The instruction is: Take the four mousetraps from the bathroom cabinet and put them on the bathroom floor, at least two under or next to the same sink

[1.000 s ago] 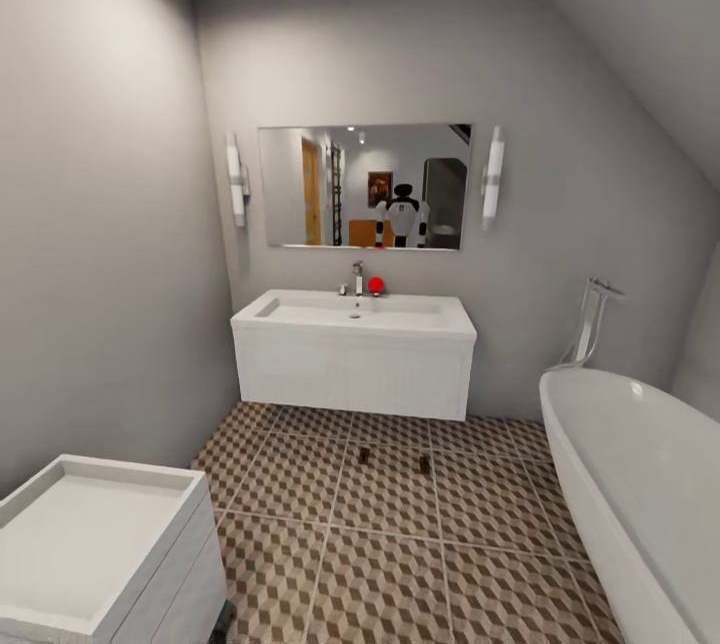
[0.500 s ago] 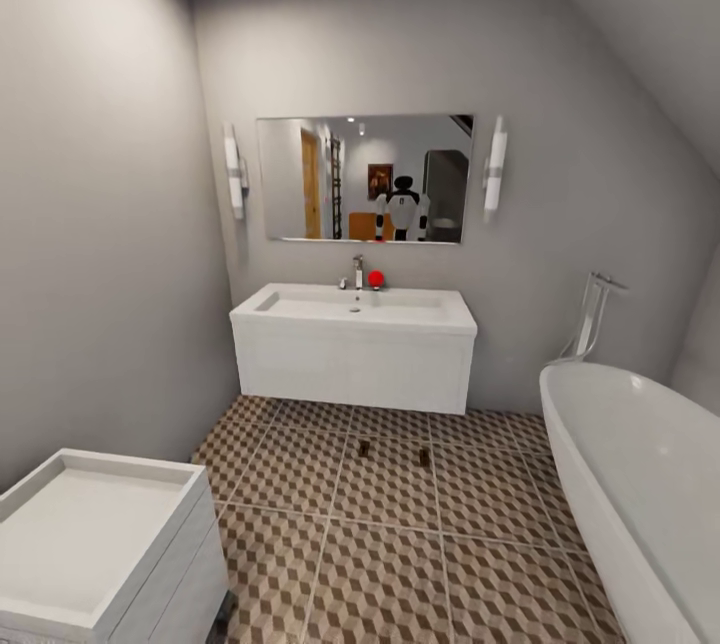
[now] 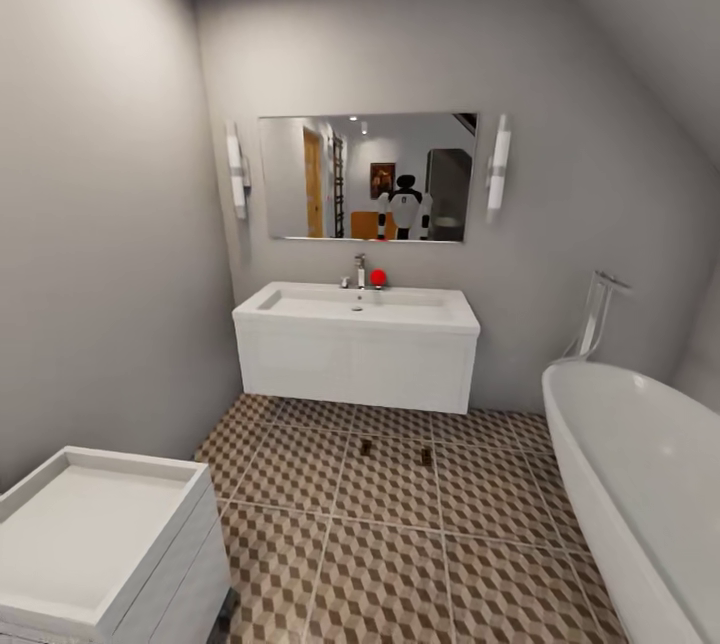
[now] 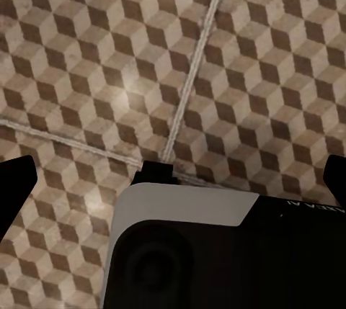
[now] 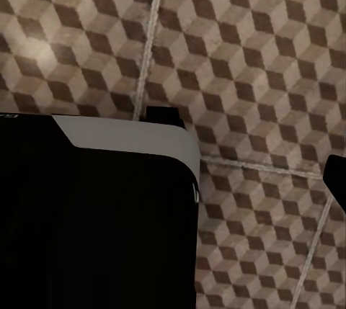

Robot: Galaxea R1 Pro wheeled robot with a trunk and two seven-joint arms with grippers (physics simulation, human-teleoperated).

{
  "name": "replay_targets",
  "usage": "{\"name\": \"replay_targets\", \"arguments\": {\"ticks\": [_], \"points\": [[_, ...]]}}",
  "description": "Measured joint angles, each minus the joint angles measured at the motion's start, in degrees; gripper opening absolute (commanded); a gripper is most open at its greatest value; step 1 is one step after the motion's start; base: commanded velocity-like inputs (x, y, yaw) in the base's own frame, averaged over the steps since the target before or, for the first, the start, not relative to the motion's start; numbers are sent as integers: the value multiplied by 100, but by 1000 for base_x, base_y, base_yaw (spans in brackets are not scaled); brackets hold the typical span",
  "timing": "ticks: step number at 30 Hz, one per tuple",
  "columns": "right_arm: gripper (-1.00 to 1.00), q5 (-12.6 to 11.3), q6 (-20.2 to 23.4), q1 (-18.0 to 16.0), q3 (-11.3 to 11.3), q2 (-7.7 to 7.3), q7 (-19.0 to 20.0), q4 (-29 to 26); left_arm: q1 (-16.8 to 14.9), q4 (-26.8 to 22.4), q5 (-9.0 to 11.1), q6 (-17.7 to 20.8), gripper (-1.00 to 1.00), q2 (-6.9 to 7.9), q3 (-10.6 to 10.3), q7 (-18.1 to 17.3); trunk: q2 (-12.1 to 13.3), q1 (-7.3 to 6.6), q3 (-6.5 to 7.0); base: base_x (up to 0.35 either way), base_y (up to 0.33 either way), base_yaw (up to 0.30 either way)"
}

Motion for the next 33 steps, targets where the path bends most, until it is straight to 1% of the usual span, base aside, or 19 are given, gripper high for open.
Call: {"name": "replay_targets", "arguments": {"ticks": [10,33], "points": [[100,1,-1,0,0,0,-1,0,0,0,0,0,100,0,0,0,0,0,-1,0,0,224],[100,1,6,0,1,2,15,0,1,0,0,0,100,-8,0,0,0,0,-1,0,0,272]]}}
